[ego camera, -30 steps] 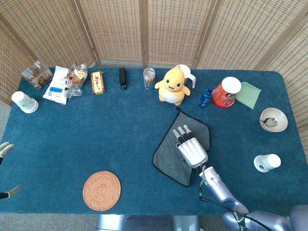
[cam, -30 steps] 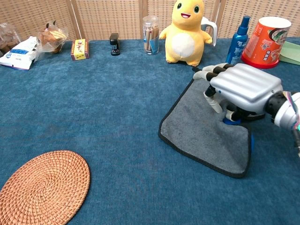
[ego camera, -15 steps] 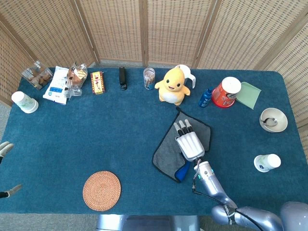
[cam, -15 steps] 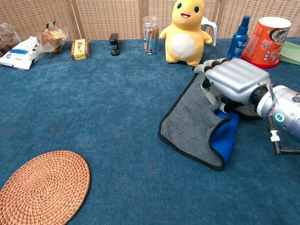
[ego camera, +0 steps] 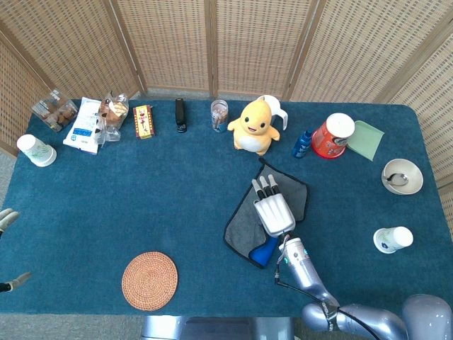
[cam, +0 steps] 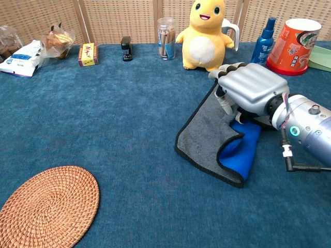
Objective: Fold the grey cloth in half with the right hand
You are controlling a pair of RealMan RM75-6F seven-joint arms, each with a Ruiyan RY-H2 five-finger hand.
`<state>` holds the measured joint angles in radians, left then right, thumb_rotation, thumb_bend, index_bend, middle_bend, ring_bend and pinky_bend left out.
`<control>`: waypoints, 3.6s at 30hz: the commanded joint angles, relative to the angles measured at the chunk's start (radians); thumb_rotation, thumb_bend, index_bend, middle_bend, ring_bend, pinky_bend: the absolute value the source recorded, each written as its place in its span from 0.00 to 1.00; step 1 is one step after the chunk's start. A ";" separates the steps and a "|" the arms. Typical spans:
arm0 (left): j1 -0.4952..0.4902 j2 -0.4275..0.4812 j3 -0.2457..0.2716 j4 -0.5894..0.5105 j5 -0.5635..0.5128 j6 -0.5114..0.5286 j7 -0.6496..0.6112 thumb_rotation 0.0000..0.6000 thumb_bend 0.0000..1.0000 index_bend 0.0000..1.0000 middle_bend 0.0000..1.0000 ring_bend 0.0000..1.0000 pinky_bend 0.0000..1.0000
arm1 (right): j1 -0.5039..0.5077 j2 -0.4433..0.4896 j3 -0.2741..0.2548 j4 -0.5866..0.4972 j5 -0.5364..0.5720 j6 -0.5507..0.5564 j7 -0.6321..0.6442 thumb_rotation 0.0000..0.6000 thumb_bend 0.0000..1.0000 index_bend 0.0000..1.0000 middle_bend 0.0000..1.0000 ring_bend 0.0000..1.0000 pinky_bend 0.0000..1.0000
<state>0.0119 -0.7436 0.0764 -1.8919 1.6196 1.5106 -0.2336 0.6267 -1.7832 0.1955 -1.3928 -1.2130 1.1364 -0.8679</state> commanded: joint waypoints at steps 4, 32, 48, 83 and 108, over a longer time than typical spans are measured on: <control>0.000 0.003 0.000 0.003 -0.001 0.001 -0.009 1.00 0.12 0.00 0.00 0.00 0.00 | 0.012 -0.012 -0.006 0.010 0.008 0.006 -0.018 1.00 0.62 0.69 0.12 0.08 0.16; 0.000 0.007 0.002 0.008 0.002 0.003 -0.023 1.00 0.12 0.00 0.00 0.00 0.00 | 0.016 -0.060 -0.003 0.055 -0.053 0.083 0.148 1.00 0.00 0.00 0.01 0.07 0.19; -0.002 0.007 0.004 0.006 0.006 0.000 -0.022 1.00 0.12 0.00 0.00 0.00 0.00 | -0.028 0.032 -0.101 -0.014 -0.190 0.128 0.226 1.00 0.00 0.00 0.01 0.07 0.19; -0.010 0.009 0.006 0.011 0.005 -0.014 -0.036 1.00 0.12 0.00 0.00 0.00 0.00 | -0.002 -0.132 -0.063 0.022 -0.207 0.073 0.123 1.00 0.00 0.00 0.01 0.07 0.19; -0.013 0.008 0.009 0.012 0.009 -0.019 -0.033 1.00 0.12 0.00 0.00 0.00 0.00 | 0.013 -0.193 -0.018 0.034 -0.170 0.082 0.070 1.00 0.00 0.00 0.01 0.07 0.19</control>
<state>-0.0015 -0.7359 0.0857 -1.8797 1.6285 1.4911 -0.2671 0.6407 -1.9786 0.1770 -1.3541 -1.3814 1.2156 -0.7979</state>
